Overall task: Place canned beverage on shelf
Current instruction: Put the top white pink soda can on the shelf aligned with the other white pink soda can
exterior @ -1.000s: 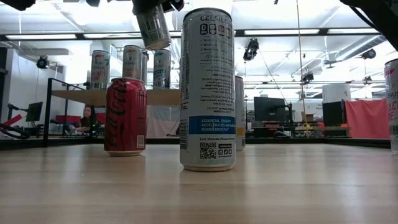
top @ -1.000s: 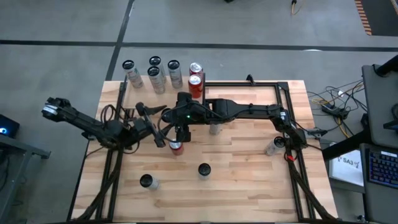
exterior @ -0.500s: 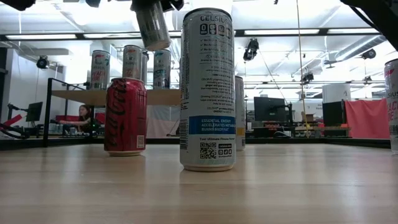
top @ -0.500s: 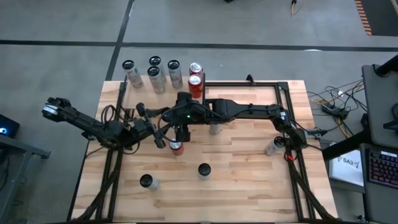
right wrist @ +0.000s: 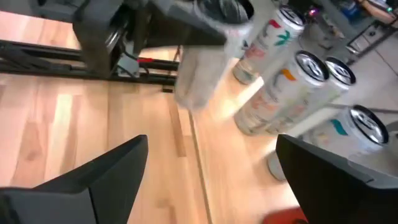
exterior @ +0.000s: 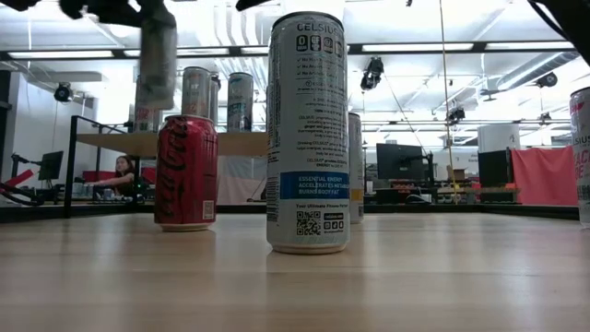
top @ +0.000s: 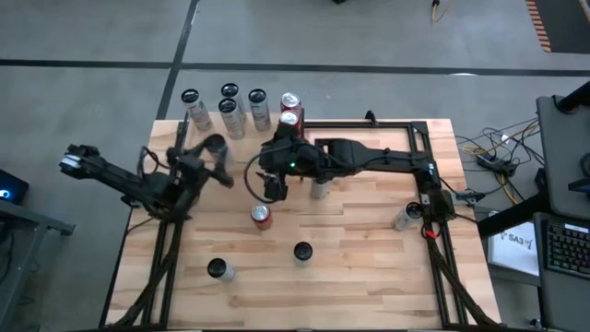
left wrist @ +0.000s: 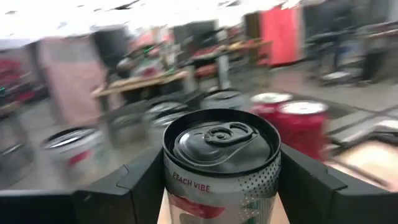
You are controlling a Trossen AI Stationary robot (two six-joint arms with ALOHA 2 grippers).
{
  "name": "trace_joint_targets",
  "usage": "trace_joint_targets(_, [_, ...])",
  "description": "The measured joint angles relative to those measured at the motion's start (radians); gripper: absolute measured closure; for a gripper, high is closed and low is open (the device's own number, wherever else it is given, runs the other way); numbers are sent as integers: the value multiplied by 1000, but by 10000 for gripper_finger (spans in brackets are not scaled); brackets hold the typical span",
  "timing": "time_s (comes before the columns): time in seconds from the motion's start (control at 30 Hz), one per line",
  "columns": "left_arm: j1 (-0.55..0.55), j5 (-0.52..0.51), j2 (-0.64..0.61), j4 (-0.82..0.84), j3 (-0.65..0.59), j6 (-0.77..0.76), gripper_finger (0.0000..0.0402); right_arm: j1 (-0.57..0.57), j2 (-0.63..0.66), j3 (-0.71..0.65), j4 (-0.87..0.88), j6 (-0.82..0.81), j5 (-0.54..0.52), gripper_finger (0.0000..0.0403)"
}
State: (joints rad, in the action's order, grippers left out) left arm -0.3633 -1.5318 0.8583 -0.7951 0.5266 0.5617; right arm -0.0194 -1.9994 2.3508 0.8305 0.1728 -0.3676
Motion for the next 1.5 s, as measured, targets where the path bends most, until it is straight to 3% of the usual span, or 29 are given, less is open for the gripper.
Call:
trace_joint_targets(0.1, [2, -45, -46, -1, 0, 18, 169, 1, 24, 0, 24, -7, -1, 61])
trace_joint_targets(0.33, [40, -44, -145, 9, -8, 24, 169, 0, 82, 0, 74, -34, 0, 63])
trace_joint_targets(0.57, [144, -41, -206, 13, -52, 33, 169, 0, 114, 0, 136, -84, 0, 65])
trace_joint_targets(1.03, [342, -38, -245, 27, -118, 59, 169, 0, 112, 0, 162, -121, 0, 65])
trace_joint_targets(1.5, [394, -35, -250, 27, -124, 29, 169, 0, 112, 0, 160, -128, 0, 65])
